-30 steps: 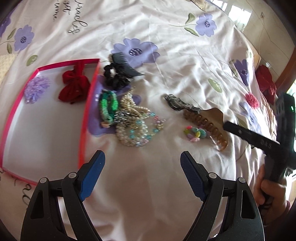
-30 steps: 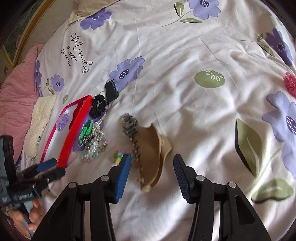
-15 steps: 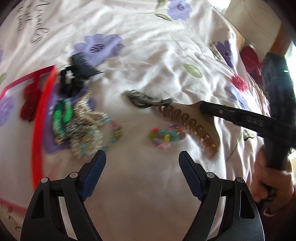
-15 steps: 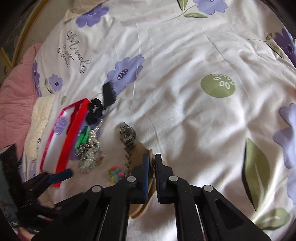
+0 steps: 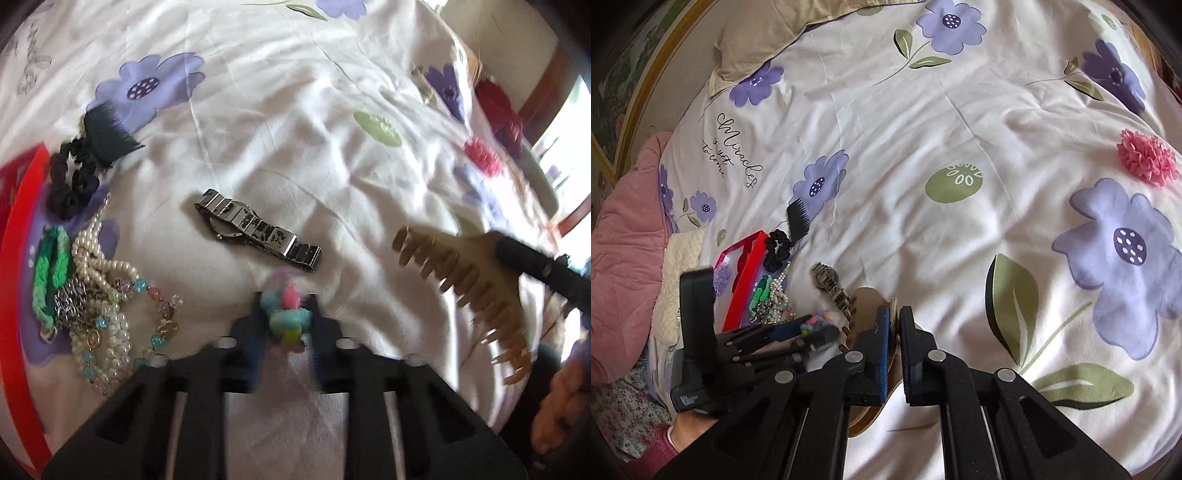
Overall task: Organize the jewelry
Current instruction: 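Grasp the tan claw clip with the right tool while the left tool grasps the pastel bead hair ties, then carry the claw clip and bead ties into the box and open both tools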
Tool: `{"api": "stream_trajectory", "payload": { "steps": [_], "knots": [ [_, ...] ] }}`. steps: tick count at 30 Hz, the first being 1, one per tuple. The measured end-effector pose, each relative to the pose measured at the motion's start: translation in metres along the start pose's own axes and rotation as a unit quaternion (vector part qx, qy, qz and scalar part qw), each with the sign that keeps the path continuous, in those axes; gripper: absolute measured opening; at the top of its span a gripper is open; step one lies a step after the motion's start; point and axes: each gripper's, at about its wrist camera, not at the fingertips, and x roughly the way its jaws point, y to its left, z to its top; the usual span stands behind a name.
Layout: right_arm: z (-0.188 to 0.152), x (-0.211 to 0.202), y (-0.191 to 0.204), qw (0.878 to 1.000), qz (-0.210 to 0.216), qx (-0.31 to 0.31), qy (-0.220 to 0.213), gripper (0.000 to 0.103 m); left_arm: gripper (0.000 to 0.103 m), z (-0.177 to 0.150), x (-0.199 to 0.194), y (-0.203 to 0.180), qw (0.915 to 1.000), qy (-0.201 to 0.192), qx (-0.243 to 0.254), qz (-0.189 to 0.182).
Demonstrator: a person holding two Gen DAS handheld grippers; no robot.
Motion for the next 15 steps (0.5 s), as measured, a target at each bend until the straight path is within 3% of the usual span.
{"api": "stream_trajectory", "payload": {
  "steps": [10,15],
  "knots": [
    [-0.009,0.011,0.034,0.999,0.027,-0.025,0.011,0.005,0.015,-0.022,-0.044,0.032,0.9984,-0.029,-0.047,-0.007],
    [-0.013,0.016,0.053,0.998,0.042,-0.038,0.018,0.005,0.015,-0.03,-0.077,0.044,0.997,-0.054,-0.054,0.007]
  ]
}}
